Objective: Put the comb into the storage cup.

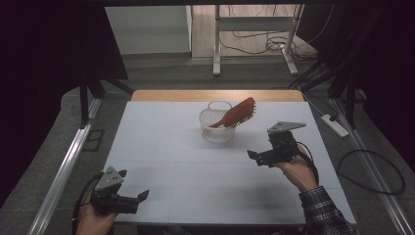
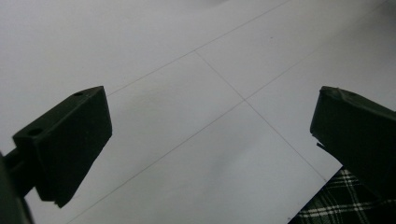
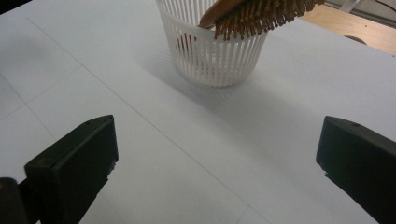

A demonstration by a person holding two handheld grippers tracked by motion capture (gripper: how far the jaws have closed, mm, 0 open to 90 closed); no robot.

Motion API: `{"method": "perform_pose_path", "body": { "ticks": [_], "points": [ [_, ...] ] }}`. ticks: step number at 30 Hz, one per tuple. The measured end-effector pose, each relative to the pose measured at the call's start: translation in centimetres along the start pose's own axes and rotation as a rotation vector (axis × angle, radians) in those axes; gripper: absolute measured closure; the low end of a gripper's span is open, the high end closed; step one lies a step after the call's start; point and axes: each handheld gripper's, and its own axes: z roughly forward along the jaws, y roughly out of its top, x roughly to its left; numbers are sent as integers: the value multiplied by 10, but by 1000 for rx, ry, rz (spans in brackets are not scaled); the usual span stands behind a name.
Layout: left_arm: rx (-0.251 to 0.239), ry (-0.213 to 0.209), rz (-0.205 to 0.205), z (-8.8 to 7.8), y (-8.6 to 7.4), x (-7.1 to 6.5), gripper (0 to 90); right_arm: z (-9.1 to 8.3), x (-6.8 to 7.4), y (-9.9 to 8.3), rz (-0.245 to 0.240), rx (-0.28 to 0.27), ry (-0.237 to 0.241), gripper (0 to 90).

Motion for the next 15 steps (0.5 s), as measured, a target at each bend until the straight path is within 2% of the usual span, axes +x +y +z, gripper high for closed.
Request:
{"method": "perform_pose_path", "body": {
  "ticks": [6,13,15],
  "points": [
    [5,-10,-9,0,0,2,0,-7,1,-5,-15,15,8,0],
    [0,5,-18,-1,-2,6,2,-14,3,-13,-31,29,4,0],
    [1,0,-26,-1,-2,7,4,-16,4,-16,-21,38,10,0]
  ]
}}
